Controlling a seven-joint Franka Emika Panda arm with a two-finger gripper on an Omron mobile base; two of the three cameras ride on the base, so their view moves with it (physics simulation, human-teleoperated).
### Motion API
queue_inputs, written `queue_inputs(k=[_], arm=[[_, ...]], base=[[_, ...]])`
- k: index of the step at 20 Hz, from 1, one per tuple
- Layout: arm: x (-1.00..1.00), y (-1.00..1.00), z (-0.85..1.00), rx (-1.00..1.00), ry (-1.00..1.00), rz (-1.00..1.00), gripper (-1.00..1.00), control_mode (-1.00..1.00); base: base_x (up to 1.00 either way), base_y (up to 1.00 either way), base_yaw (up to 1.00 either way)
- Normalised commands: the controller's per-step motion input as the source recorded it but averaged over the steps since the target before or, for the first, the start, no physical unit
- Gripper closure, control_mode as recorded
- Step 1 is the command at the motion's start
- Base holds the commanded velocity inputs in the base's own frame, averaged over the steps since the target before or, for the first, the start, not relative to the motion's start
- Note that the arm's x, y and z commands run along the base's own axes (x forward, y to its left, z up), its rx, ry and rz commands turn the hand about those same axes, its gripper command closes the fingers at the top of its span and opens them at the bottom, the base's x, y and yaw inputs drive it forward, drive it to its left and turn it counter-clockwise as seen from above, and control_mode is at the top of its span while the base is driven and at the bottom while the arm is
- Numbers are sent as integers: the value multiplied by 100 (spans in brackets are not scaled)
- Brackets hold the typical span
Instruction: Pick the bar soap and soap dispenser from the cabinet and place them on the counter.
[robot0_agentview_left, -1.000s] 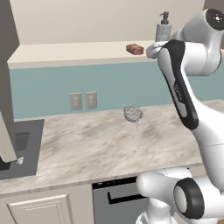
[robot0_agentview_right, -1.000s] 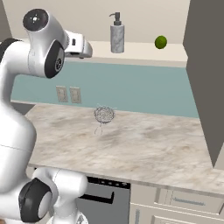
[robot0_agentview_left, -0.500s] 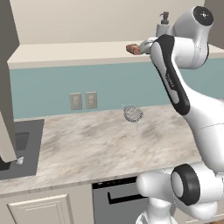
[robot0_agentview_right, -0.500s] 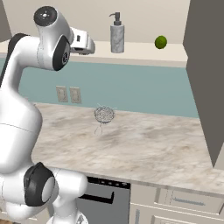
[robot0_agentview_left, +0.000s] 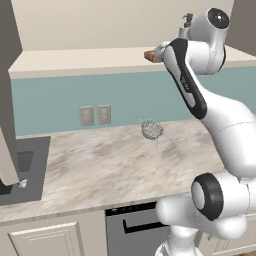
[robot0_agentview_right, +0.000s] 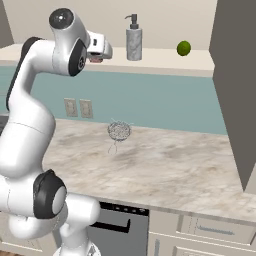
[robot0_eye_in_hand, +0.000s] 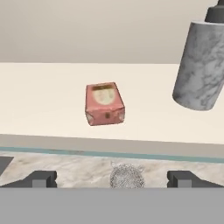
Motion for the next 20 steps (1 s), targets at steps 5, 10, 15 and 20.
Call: queue_inputs(k=[5,10,15,20], arm=[[40,0,2,0,3,0,-100,-100],[45,0,0,0,5,0,-100,-100],[41,0,8,0,3,0,-100,-100],[35,4,15,0,6,0,-100,-100]], base=[[0,0,0],[0,0,0],[0,0,0],[0,0,0]])
